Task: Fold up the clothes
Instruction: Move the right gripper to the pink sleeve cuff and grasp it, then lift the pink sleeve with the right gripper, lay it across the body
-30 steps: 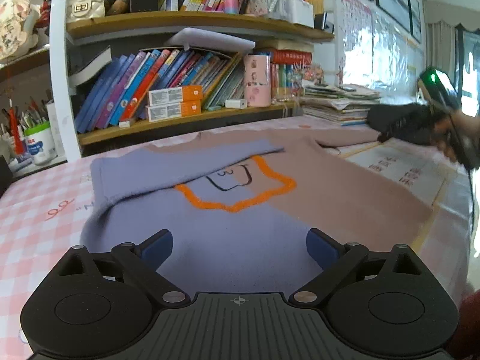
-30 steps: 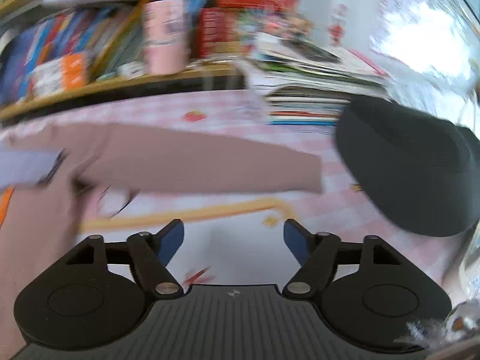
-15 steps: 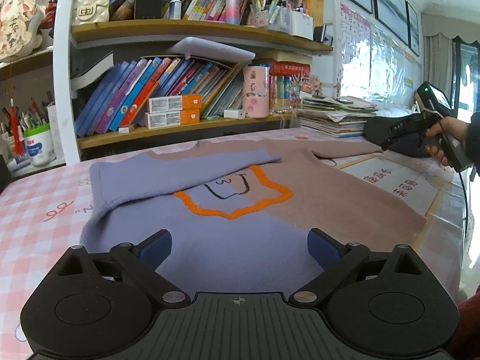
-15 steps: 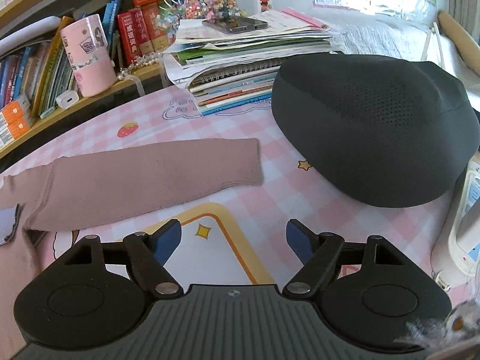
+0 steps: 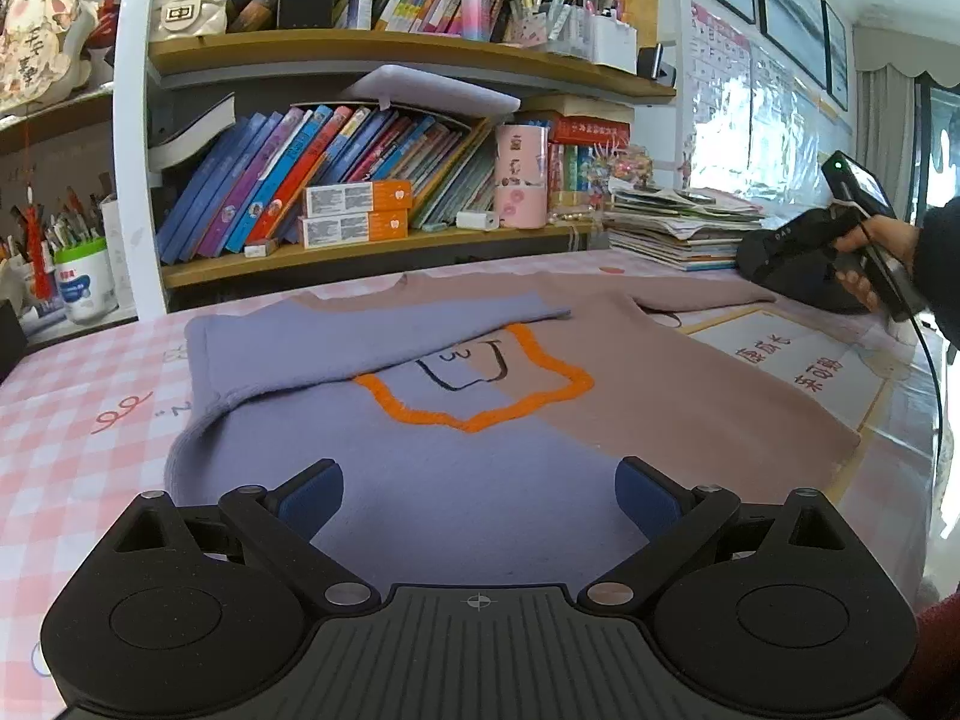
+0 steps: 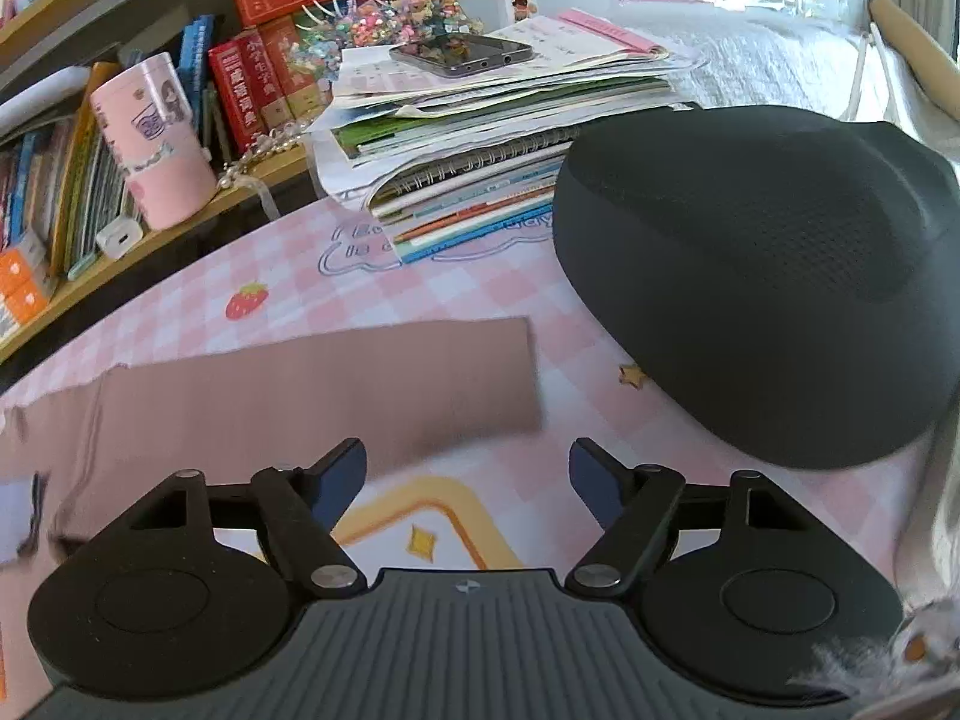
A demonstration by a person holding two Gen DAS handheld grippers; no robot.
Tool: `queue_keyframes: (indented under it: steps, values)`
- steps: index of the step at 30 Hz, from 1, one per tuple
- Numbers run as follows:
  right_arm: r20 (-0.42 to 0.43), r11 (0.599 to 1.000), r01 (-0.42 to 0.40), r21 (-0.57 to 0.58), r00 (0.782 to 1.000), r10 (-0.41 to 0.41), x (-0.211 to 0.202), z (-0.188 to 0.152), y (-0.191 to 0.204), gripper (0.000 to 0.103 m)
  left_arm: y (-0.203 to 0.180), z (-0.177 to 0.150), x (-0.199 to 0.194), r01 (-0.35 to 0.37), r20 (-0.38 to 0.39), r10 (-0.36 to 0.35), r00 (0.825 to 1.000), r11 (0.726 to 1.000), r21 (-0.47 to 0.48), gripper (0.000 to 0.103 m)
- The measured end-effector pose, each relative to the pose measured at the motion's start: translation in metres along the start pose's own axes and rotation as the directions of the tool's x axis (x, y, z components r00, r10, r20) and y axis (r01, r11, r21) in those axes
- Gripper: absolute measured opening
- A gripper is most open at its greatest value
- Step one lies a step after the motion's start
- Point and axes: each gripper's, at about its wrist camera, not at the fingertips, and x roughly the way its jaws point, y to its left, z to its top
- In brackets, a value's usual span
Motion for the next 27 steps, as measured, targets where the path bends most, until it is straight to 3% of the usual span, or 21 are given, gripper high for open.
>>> queue_keyframes:
  steps: [5, 12, 13, 14, 17, 21, 27]
  values:
    - [-0.029, 0.999, 0.038, 0.000, 0.999, -0.038, 0.026, 0.017, 0.007, 0.064, -0.001, 0.000, 0.000, -0.012, -0.003, 0.012, 1.000, 1.000, 0.005, 0.099]
    - [-0.041, 0.993, 0.100, -0.058, 0.994, -0.103, 0.045, 0.015, 0.019, 0.059, 0.000, 0.000, 0.000, -0.002, -0.002, 0.002, 1.000, 1.000, 0.008, 0.099]
    - [-0.039, 0.994, 0.093, -0.059, 0.995, -0.096, 0.044, 0.015, 0.019, 0.051, 0.000, 0.000, 0.000, 0.003, 0.000, -0.003, 1.000, 1.000, 0.004, 0.099]
    - [-0.038, 0.995, 0.085, -0.060, 0.995, -0.087, 0.043, 0.015, 0.018, 0.037, 0.001, 0.000, 0.000, 0.007, 0.000, -0.007, 1.000, 1.000, 0.000, 0.099]
    - [-0.049, 0.997, 0.057, -0.059, 0.997, -0.060, 0.041, 0.017, 0.021, 0.014, 0.002, 0.000, 0.000, 0.005, 0.000, -0.005, 1.000, 1.000, -0.007, 0.099]
    - [-0.016, 0.990, 0.073, -0.117, 0.997, -0.075, 0.034, 0.019, 0.041, 0.010, 0.000, 0.000, -0.001, -0.012, 0.005, 0.012, 1.000, 1.000, -0.002, 0.099]
    - [0.109, 0.980, -0.081, -0.181, 0.989, 0.102, -0.021, 0.046, 0.097, 0.009, 0.001, -0.001, -0.002, -0.013, 0.012, 0.013, 1.000, 1.000, -0.006, 0.099]
